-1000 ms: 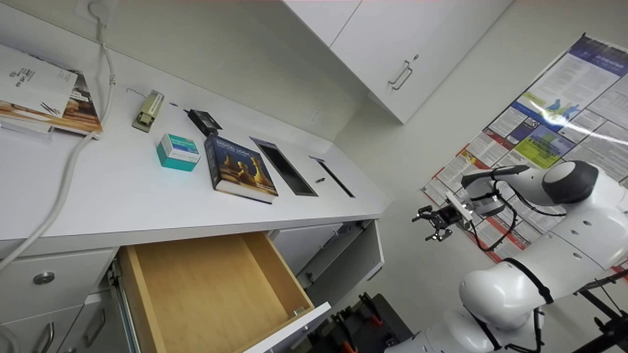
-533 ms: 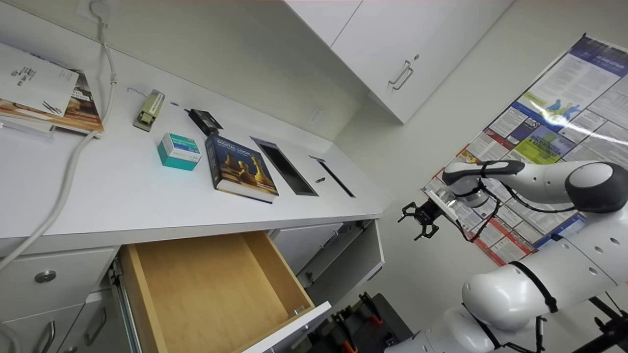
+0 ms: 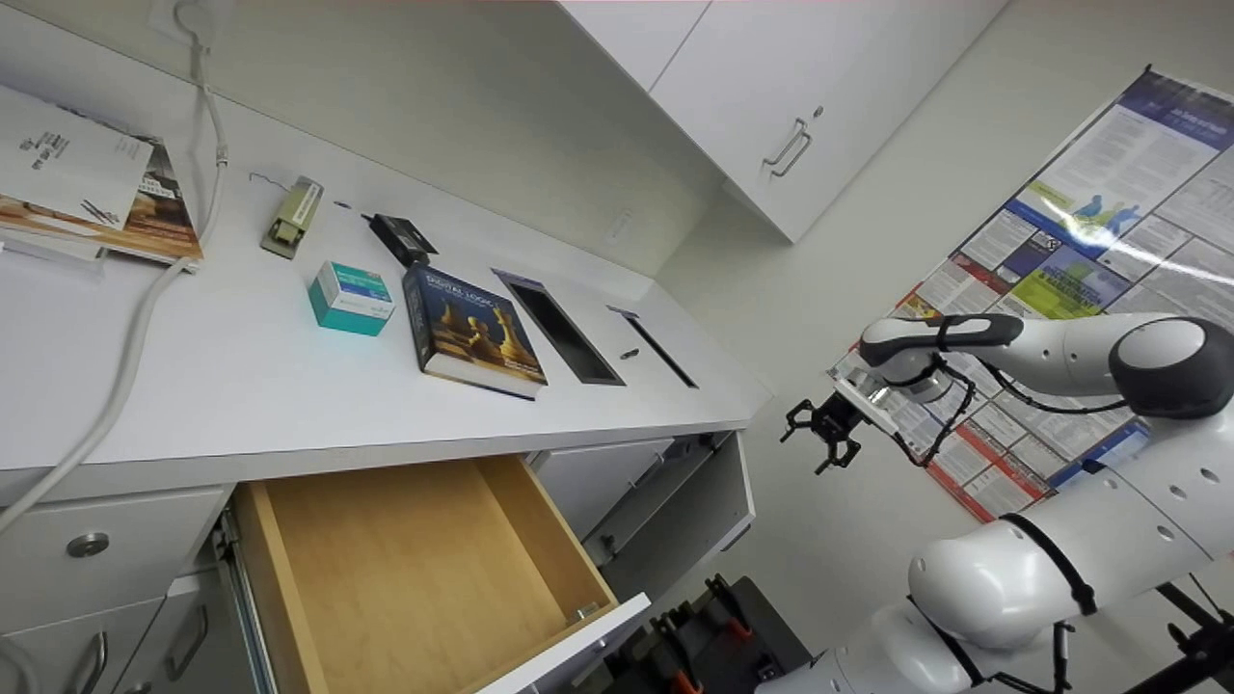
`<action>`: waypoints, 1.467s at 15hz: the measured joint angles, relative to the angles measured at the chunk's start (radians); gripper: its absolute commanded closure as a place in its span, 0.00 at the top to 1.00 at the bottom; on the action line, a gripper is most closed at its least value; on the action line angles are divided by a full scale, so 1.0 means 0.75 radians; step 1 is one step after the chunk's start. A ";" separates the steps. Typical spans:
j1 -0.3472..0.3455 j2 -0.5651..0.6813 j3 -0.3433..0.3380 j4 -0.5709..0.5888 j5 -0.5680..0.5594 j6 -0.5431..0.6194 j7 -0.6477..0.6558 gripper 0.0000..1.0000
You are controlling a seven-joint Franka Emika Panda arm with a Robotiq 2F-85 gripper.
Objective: Open the bottom right door of the cabinet.
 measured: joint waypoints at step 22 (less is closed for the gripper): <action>0.119 0.319 0.055 0.121 -0.365 0.340 -0.783 0.12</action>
